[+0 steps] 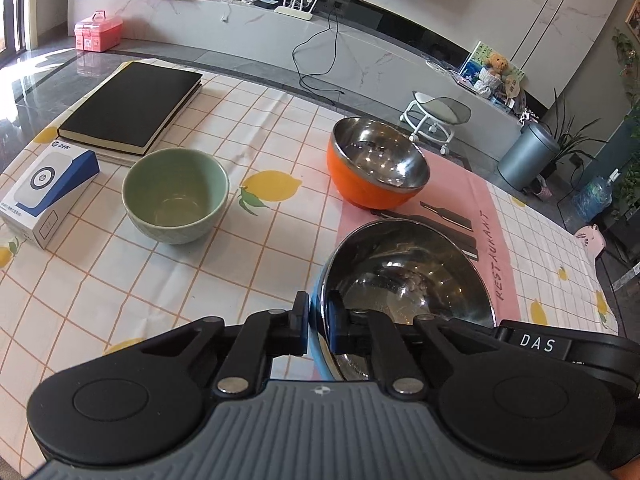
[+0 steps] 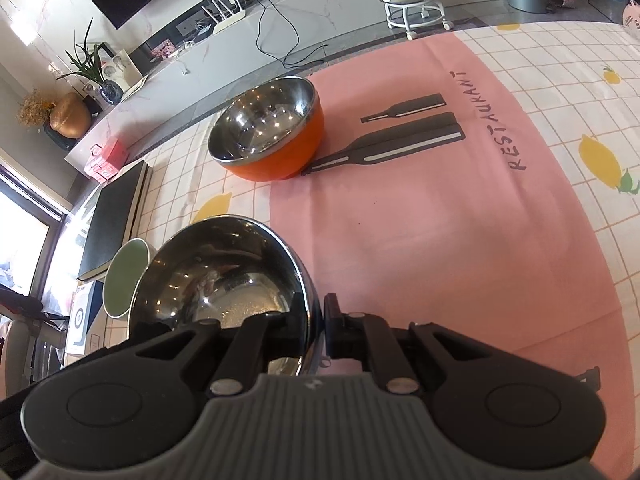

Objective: Organize plates and bowls

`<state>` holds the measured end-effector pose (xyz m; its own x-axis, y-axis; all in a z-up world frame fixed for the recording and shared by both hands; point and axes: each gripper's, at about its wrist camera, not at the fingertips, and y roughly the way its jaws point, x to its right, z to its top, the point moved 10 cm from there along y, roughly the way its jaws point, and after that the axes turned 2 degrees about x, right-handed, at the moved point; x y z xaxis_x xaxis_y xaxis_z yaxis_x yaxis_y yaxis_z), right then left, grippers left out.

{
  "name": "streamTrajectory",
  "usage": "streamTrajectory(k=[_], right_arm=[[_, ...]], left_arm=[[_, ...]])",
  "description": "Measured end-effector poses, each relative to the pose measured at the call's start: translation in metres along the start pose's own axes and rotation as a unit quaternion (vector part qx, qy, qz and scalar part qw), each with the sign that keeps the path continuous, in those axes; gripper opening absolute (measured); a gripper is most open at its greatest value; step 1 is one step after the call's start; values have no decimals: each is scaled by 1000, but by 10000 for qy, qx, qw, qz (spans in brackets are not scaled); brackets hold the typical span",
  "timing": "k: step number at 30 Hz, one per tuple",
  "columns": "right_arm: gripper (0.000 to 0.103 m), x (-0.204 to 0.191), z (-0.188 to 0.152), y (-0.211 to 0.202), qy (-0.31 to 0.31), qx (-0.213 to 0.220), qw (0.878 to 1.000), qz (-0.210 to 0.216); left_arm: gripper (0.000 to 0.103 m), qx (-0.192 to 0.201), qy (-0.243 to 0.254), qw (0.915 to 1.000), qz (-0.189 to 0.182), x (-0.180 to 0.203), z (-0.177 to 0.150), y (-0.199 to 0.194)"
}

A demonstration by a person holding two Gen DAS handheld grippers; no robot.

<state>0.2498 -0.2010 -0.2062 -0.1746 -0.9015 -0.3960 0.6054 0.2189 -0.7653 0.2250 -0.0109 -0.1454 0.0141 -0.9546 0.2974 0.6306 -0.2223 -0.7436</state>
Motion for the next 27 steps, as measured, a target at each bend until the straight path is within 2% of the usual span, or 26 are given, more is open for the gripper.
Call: streamTrajectory(k=[7, 14, 19, 27], right_arm=[[8, 38, -5, -53, -34, 101, 9999, -14], [10, 102, -24, -101, -58, 127, 9997, -180], [10, 145, -36, -109, -68, -133, 9994, -309], [10, 183, -41, -97, 117, -290, 9989, -358]], left_arm=[[10, -107, 35, 9994, -322, 46, -31, -22], [10, -611, -9, 9953, -755, 90, -82, -19], [11, -895, -37, 9923, -851, 112, -114, -7], [10, -1124, -74, 9912, -698, 124, -133, 13]])
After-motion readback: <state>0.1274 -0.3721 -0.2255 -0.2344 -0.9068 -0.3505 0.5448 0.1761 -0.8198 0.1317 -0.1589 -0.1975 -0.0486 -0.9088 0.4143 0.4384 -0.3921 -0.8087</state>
